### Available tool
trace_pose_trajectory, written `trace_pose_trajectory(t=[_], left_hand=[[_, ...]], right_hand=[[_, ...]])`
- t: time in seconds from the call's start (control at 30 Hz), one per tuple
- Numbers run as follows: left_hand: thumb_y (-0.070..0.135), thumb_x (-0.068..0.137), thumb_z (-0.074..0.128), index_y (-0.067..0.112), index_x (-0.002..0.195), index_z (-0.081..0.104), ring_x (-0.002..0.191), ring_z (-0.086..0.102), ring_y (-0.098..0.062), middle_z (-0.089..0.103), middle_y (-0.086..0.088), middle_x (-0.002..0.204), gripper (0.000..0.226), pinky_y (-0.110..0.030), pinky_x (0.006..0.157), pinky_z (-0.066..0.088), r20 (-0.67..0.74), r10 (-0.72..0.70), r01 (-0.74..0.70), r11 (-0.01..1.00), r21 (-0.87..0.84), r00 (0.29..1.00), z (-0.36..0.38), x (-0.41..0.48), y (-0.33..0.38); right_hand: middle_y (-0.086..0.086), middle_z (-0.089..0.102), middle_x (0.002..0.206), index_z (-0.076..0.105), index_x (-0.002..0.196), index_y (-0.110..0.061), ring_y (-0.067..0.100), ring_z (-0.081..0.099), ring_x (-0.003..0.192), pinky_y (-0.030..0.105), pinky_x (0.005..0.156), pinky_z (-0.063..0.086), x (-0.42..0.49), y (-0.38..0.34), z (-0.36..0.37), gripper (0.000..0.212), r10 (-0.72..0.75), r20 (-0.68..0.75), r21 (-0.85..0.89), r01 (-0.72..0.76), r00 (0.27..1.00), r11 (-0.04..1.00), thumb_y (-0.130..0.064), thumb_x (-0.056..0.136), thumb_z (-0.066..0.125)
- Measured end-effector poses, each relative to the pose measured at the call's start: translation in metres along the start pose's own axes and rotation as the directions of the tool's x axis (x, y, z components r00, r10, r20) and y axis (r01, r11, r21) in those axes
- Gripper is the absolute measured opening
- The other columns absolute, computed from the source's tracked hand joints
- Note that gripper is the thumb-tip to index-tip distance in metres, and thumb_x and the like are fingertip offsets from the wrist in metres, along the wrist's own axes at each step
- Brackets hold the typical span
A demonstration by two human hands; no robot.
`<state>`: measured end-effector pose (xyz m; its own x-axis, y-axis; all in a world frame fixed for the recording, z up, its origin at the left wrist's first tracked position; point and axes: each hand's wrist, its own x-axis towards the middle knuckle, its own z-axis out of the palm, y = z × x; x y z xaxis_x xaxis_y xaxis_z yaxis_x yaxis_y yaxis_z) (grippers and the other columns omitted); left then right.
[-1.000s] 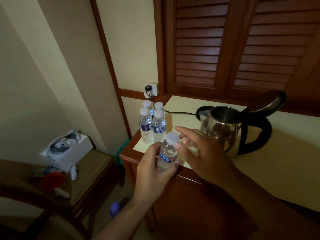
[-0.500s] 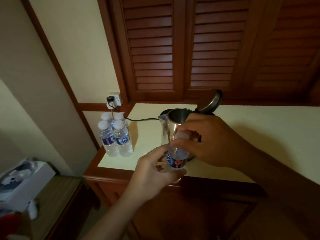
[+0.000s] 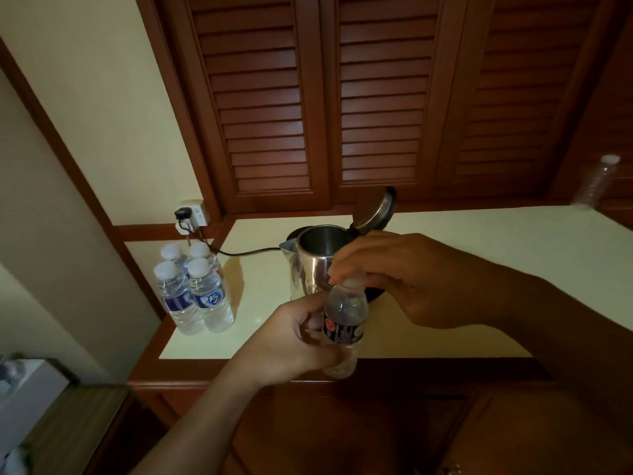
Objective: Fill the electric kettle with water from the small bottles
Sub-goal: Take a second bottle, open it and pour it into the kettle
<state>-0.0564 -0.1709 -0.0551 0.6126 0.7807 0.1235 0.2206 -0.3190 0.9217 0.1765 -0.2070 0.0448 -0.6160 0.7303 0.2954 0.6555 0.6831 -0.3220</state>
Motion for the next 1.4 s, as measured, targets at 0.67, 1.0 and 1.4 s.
trace_pose_trajectory(t=[0.67,1.0,1.4], left_hand=[[0.012,0.087,0.086,0.032,0.125,0.07,0.108,0.072,-0.006,0.079,0.012,0.111,0.046,-0.019,0.084,0.056,-0.318,-0.055,0.046,0.998,-0.036,0.947,-0.006,-0.01,-0.014],[0.035,0.083,0.088,0.042,0.13,0.067,0.103,0.068,-0.003,0.075,0.02,0.109,0.052,-0.041,0.089,0.062,-0.484,-0.051,0.149,0.975,0.165,0.874,-0.037,-0.007,-0.014],[0.038,0.083,0.087,0.03,0.137,0.068,0.093,0.059,-0.011,0.064,0.007,0.112,0.057,-0.033,0.076,0.052,-0.415,0.073,0.227,0.745,0.628,0.907,-0.091,0.039,0.032]], right_hand=[[0.001,0.068,0.1,0.07,0.085,-0.019,0.022,0.069,0.093,0.049,0.084,0.056,-0.062,0.075,0.148,0.035,0.559,-0.346,0.298,-0.476,0.754,0.827,-0.053,0.092,0.063],[0.001,0.067,0.12,0.068,0.113,-0.015,0.023,0.062,0.112,0.03,0.092,0.045,-0.061,0.096,0.171,0.025,0.55,-0.308,0.062,-0.56,0.776,0.826,-0.03,0.093,0.07],[0.014,0.022,0.166,0.018,0.158,-0.007,0.027,0.015,0.154,0.047,0.126,0.013,-0.055,0.106,0.178,0.113,0.687,-0.113,-0.268,-0.688,0.718,0.675,-0.088,0.082,0.001]])
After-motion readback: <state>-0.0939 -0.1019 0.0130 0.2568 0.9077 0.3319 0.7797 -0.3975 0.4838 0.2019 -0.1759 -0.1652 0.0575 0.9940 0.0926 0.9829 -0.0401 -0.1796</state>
